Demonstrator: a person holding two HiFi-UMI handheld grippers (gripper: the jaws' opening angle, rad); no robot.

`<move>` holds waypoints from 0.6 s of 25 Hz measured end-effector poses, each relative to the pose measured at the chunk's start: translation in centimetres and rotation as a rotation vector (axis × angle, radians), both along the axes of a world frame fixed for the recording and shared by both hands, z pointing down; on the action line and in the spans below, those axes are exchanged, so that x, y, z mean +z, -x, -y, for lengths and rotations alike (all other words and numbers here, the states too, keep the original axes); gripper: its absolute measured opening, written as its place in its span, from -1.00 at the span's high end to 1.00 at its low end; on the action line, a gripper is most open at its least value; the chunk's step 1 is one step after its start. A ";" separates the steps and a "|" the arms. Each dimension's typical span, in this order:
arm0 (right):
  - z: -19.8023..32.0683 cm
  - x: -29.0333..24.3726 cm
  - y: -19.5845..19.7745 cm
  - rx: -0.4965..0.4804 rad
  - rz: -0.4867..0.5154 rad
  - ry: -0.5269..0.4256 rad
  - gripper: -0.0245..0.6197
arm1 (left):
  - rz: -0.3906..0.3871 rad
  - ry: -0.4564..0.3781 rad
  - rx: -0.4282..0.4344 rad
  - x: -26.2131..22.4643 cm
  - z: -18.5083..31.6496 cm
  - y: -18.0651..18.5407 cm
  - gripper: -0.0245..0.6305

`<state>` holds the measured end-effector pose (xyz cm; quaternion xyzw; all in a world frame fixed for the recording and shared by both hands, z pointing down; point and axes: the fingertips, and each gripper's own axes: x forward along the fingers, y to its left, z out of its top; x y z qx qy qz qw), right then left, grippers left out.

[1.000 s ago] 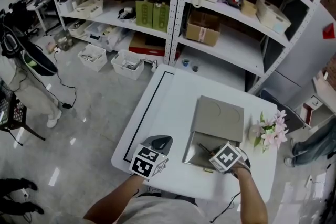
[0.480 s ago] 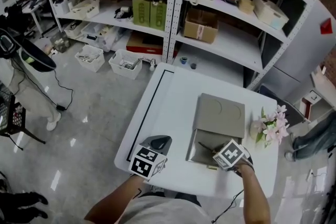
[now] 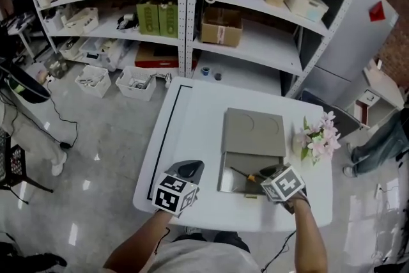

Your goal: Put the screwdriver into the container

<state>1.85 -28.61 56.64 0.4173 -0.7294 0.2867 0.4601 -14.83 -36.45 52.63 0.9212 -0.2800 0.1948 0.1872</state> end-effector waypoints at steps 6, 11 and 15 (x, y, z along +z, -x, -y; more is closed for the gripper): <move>-0.3 -4.0 -1.1 0.104 0.076 -0.159 0.71 | -0.004 -0.026 0.025 -1.7 -0.2 -2.2 0.91; -1.2 -7.2 -3.0 0.188 0.131 -0.297 0.79 | 0.001 -0.055 0.027 -3.1 -1.0 -4.1 0.91; -2.4 -9.9 -4.6 0.242 0.168 -0.390 0.84 | 0.001 -0.072 -0.003 -4.4 -1.6 -5.3 0.91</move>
